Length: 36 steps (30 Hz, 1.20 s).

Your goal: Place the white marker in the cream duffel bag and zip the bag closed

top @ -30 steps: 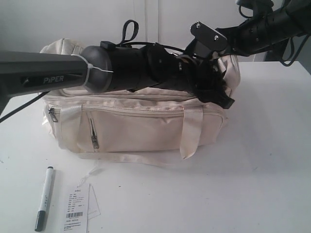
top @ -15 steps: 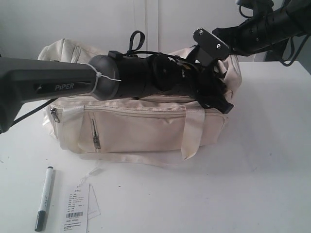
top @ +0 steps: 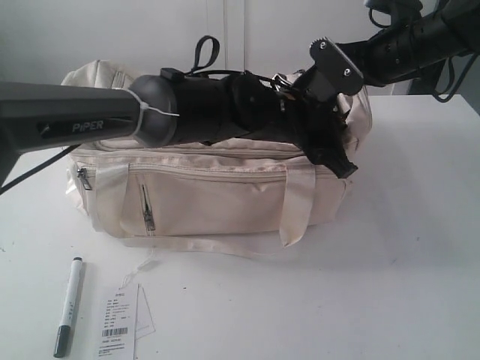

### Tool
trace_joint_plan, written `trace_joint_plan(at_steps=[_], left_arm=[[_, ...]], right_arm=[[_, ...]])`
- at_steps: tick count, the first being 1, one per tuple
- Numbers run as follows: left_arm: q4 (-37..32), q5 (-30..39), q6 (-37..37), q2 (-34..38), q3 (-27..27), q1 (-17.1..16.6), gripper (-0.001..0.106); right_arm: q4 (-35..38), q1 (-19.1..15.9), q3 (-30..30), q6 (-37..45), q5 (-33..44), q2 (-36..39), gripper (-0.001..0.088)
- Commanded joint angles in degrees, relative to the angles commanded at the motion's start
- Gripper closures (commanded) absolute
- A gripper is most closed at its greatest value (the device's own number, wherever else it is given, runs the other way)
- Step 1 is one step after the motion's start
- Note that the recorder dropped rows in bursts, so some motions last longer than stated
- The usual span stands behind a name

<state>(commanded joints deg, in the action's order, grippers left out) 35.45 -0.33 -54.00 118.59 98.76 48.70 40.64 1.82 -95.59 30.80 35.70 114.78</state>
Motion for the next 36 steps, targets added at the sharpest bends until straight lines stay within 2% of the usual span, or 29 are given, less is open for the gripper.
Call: trace_joint_plan(at_steps=[5,8,11,14,16,17,21,26,31,36], left_arm=[[0.0,0.3,0.0,-0.8,0.0,-0.2,0.105],[0.0,2.8,-4.6,-0.8,0.0,-1.4,0.104],[-0.2,6.1,-11.9,-0.8,0.0,-3.2,0.09],[-1.1,6.6,-21.3,-0.8,0.0,-4.3,0.065],[-1.1,6.2,-24.1,-0.8,0.0,-4.4,0.053],[-1.1,6.2,-24.2,-0.8,0.0,-4.4,0.051],[-1.1,6.0,-24.6,-0.6,0.0,-3.8,0.051],[-1.2,5.6,-32.2,1.0,0.0,-2.8,0.045],[-1.2,1.5,-30.5,1.8,0.0,-1.7,0.034],[-1.2,1.1,-26.6,1.8,0.0,-1.2,0.036]], right_arm=[[0.0,0.0,0.0,0.0,0.0,0.0,0.0868],[0.0,0.0,0.0,0.0,-0.2,0.0,0.0868],[0.0,0.0,0.0,0.0,-0.2,0.0,0.0868],[0.0,0.0,0.0,0.0,-0.2,0.0,0.0868],[0.0,0.0,0.0,0.0,-0.2,0.0,0.0868],[0.0,0.0,0.0,0.0,-0.2,0.0,0.0868],[0.0,0.0,0.0,0.0,-0.2,0.0,0.0868],[0.0,0.0,0.0,0.0,-0.2,0.0,0.0868],[0.0,0.0,0.0,0.0,-0.2,0.0,0.0868],[0.0,0.0,0.0,0.0,-0.2,0.0,0.0868]])
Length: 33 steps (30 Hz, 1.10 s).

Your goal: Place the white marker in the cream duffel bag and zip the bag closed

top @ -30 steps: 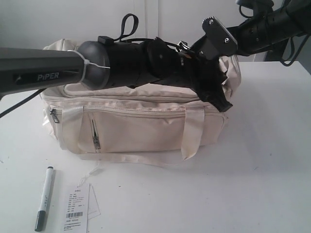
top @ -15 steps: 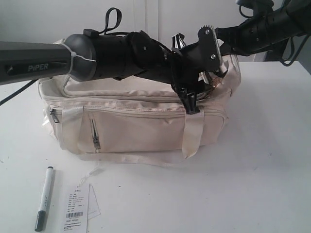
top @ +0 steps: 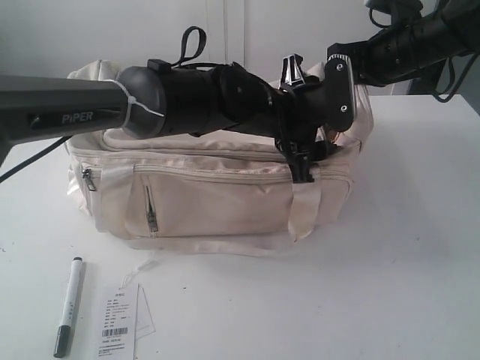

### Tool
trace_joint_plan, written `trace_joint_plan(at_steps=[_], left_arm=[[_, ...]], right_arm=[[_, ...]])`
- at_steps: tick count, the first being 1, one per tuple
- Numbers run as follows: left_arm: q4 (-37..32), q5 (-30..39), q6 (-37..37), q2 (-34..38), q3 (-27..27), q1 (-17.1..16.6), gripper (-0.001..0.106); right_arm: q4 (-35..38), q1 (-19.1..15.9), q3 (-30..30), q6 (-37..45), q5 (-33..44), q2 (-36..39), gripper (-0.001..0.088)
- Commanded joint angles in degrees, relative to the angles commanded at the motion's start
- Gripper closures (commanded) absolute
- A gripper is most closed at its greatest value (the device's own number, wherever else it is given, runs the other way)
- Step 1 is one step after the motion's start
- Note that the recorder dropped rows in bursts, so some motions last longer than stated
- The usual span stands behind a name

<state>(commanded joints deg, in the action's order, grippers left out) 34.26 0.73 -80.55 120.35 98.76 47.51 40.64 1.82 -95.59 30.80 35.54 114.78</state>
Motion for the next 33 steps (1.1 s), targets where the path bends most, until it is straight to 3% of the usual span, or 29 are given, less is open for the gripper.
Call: trace_joint_plan(at_steps=[3,6,14,23,33], left_arm=[[0.0,2.7,0.0,0.0,0.0,0.0,0.046],[0.0,3.4,-0.3,0.1,0.0,0.0,0.062],[0.0,-0.2,0.0,0.9,0.0,-0.1,0.103],[2.0,-2.8,0.0,0.5,0.0,-0.1,0.105],[5.8,-1.4,0.0,-3.0,0.0,-0.8,0.105]], right_arm=[[0.0,0.0,0.0,0.0,0.0,0.0,0.0868],[0.0,0.0,0.0,0.0,0.0,0.0,0.0868],[0.0,0.0,0.0,0.0,0.1,0.0,0.0868],[0.0,0.0,0.0,0.0,0.1,0.0,0.0868],[0.0,0.0,0.0,0.0,0.1,0.0,0.0868]])
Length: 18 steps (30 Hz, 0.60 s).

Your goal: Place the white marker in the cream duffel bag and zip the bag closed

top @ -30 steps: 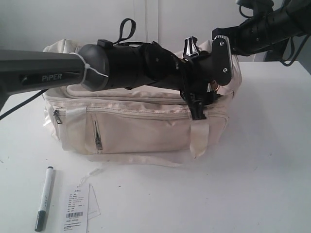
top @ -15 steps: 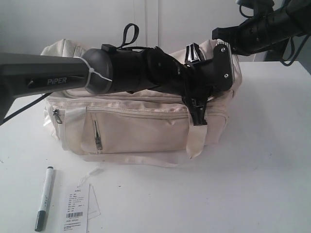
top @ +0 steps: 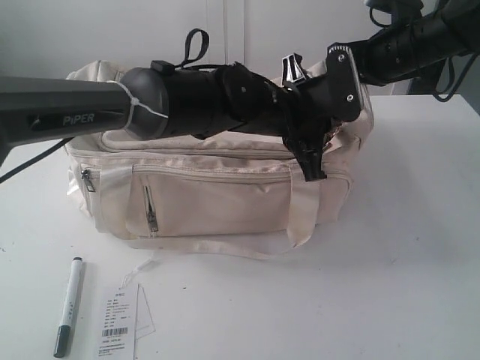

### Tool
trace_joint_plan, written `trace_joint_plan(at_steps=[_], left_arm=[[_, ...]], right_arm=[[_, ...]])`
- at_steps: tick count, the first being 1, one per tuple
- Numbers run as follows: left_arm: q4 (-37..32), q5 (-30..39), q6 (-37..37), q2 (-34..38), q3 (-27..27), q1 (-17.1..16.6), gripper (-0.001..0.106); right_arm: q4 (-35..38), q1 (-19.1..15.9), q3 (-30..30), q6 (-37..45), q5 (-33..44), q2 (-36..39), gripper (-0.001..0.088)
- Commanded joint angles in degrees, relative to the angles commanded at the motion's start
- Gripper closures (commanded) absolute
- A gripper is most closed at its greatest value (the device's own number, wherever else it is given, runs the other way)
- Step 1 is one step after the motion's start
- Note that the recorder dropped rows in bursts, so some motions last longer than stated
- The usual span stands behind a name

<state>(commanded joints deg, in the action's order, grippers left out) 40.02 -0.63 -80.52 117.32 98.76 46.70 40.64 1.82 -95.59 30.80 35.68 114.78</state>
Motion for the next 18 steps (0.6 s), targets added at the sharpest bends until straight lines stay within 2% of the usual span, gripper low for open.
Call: trace_joint_plan(at_steps=[4,6,7,9,11,12,14,16,18], left_arm=[[1.1,4.1,2.5,-0.6,0.0,-1.4,0.105],[1.6,5.7,8.5,-0.3,0.0,-2.4,0.105],[2.4,5.7,13.9,0.0,0.0,-3.0,0.103],[2.8,5.8,24.3,0.6,0.0,-3.8,0.09],[3.0,6.2,32.6,0.8,0.6,-4.2,0.07],[3.0,6.7,35.6,1.0,1.3,-4.2,0.059],[3.1,7.7,40.4,1.2,2.9,-4.2,0.045],[3.2,10.3,44.2,1.5,5.1,-4.2,0.046],[3.4,13.0,46.3,2.1,7.8,-4.2,0.054]], right_arm=[[0.0,0.0,0.0,0.0,0.0,0.0,0.0868],[0.0,0.0,0.0,0.0,0.0,0.0,0.0868],[0.0,0.0,0.0,0.0,0.0,0.0,0.0868],[0.0,0.0,0.0,0.0,0.0,0.0,0.0868],[0.0,0.0,0.0,0.0,0.0,0.0,0.0868],[0.0,0.0,0.0,0.0,0.0,0.0,0.0868],[0.0,0.0,0.0,0.0,0.0,0.0,0.0868],[0.0,0.0,0.0,0.0,0.0,0.0,0.0868],[0.0,0.0,0.0,0.0,0.0,0.0,0.0868]])
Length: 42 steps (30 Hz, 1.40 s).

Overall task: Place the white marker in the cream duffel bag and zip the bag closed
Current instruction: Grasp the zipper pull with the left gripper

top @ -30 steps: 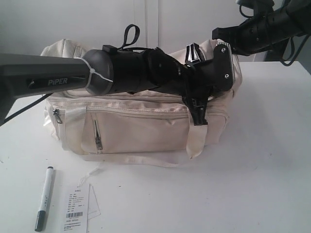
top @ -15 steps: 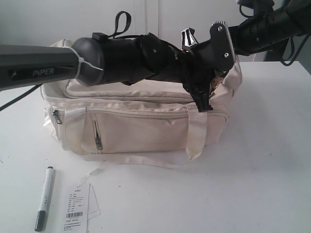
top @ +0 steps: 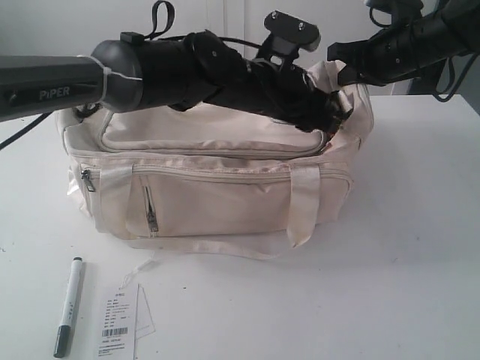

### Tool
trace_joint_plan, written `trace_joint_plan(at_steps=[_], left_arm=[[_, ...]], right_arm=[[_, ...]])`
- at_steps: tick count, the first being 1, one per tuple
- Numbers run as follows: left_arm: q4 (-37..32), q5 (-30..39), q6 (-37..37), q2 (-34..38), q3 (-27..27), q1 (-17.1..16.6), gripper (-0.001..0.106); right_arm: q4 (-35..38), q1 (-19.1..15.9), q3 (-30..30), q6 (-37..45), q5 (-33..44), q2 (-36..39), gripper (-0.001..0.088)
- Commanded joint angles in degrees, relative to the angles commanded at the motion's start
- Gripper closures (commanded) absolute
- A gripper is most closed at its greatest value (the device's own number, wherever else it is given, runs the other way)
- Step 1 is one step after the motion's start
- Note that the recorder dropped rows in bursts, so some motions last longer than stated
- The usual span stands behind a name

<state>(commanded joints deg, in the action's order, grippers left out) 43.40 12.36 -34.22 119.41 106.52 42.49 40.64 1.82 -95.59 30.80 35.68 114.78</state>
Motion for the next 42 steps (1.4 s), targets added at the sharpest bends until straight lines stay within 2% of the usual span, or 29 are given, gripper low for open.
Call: trace_joint_plan(at_steps=[2,5,10,11,18,24,26,27,30,42], left_arm=[[-0.1,3.8,1.3,1.5,3.5,0.0,0.059],[-2.5,10.1,5.7,4.4,8.3,0.0,0.054],[-20.2,15.8,25.2,7.4,13.4,0.0,0.054],[-21.3,16.4,26.2,7.9,13.9,0.0,0.054],[-20.3,8.3,28.3,9.1,14.3,1.6,0.052],[-23.8,8.5,28.1,10.8,14.3,1.6,0.052],[-28.4,10.6,28.0,10.8,14.3,1.6,0.061],[-32.1,12.8,28.0,10.8,14.3,1.6,0.076],[-33.1,14.7,28.0,10.5,14.3,1.6,0.104],[-33.4,15.3,27.8,5.6,14.3,1.6,0.105]], right_arm=[[0.0,0.0,0.0,0.0,0.0,0.0,0.0868],[0.0,0.0,0.0,0.0,0.0,0.0,0.0868],[0.0,0.0,0.0,0.0,0.0,0.0,0.0868],[0.0,0.0,0.0,0.0,0.0,0.0,0.0868],[0.0,0.0,0.0,0.0,0.0,0.0,0.0868],[0.0,0.0,0.0,0.0,-0.1,0.0,0.0868],[0.0,0.0,0.0,0.0,-0.1,0.0,0.0868],[0.0,0.0,0.0,0.0,-0.1,0.0,0.0868],[0.0,0.0,0.0,0.0,-0.1,0.0,0.0868],[0.0,0.0,0.0,0.0,0.0,0.0,0.0868]])
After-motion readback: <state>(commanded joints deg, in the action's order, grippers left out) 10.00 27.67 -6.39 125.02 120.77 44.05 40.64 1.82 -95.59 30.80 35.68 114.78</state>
